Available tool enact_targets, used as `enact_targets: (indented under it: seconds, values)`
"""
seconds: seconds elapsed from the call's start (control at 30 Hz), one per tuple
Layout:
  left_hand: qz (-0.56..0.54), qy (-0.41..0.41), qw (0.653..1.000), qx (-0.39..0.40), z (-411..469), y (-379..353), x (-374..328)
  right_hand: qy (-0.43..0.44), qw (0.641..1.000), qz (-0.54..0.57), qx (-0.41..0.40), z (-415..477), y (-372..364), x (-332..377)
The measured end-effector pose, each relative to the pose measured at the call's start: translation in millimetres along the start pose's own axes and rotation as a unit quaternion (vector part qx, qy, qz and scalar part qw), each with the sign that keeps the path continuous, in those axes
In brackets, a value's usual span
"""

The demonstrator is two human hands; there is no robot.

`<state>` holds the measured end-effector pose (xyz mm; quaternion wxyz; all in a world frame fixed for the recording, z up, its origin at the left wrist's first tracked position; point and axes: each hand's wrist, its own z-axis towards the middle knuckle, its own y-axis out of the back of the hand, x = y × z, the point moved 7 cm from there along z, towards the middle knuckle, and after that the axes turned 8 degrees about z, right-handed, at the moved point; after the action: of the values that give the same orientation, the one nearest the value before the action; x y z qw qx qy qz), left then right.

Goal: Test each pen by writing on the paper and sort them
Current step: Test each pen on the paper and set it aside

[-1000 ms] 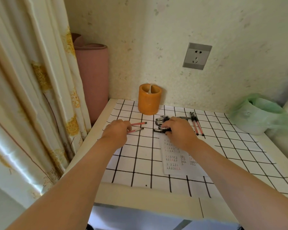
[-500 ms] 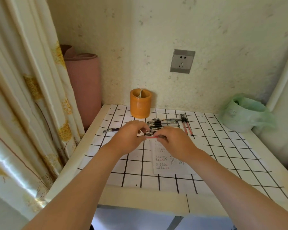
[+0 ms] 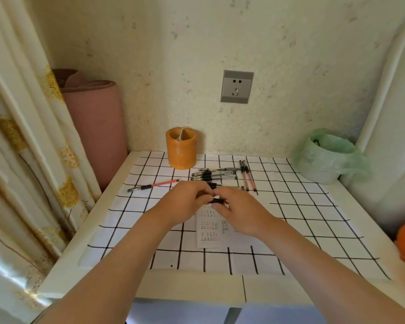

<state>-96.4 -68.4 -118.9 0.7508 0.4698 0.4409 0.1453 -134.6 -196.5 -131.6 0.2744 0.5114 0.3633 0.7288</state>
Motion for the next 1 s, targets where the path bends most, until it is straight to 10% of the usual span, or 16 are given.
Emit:
enact_targets:
  seconds: [1.0]
  values:
    - [0.007,0.003,0.997,0.077,13,-20,-11,-0.023,0.993,-0.102,0.047,-16,3,-18]
